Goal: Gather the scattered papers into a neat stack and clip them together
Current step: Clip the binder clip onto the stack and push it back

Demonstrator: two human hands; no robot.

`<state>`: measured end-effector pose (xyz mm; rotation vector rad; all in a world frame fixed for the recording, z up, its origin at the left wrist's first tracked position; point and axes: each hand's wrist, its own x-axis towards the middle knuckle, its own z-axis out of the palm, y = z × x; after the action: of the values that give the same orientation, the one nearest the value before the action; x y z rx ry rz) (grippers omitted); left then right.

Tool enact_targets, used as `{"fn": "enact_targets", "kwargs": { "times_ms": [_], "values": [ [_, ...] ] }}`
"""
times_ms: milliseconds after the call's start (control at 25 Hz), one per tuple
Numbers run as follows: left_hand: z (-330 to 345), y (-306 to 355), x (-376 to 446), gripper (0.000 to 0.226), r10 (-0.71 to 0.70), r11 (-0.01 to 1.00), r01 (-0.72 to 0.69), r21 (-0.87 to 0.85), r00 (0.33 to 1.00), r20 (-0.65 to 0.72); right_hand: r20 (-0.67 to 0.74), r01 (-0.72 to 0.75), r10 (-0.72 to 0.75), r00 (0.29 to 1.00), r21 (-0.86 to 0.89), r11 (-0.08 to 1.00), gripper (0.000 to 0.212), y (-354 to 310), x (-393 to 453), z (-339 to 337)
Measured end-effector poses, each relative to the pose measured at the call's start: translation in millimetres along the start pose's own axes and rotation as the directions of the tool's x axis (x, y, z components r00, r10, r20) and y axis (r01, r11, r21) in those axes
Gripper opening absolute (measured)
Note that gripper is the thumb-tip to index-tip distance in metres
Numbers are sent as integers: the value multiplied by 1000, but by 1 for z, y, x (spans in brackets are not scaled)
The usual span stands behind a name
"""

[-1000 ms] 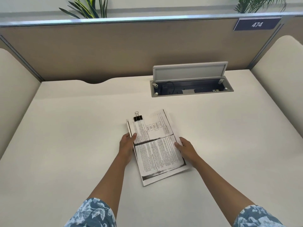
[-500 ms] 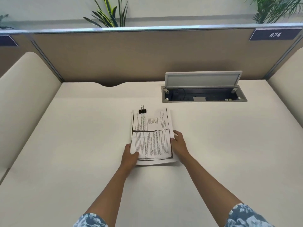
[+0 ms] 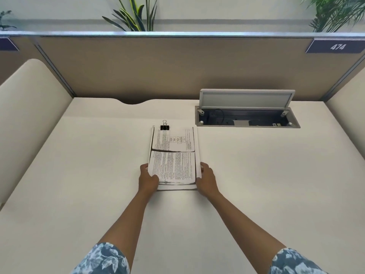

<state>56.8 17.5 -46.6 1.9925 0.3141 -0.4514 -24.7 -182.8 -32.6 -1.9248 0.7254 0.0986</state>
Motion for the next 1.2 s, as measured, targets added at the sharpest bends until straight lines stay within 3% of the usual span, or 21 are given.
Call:
{"fn": "enact_targets", "kwargs": {
  "times_ms": [200,560,1200],
  "values": [
    [-3,12,19,71,49,992,-41,122,997,-65,15,50,-49,999,-77,996,59,-12,24,1],
    [-11,23,51,80,181,952,-160,260,982,-59,-32,92,-95,995,-80,993,63,-20,41,12],
    [-3,19,36,93,151,939,-133,317,988,-31,-90,82,-89,992,-80,993,65,-10,25,24]
  ]
}}
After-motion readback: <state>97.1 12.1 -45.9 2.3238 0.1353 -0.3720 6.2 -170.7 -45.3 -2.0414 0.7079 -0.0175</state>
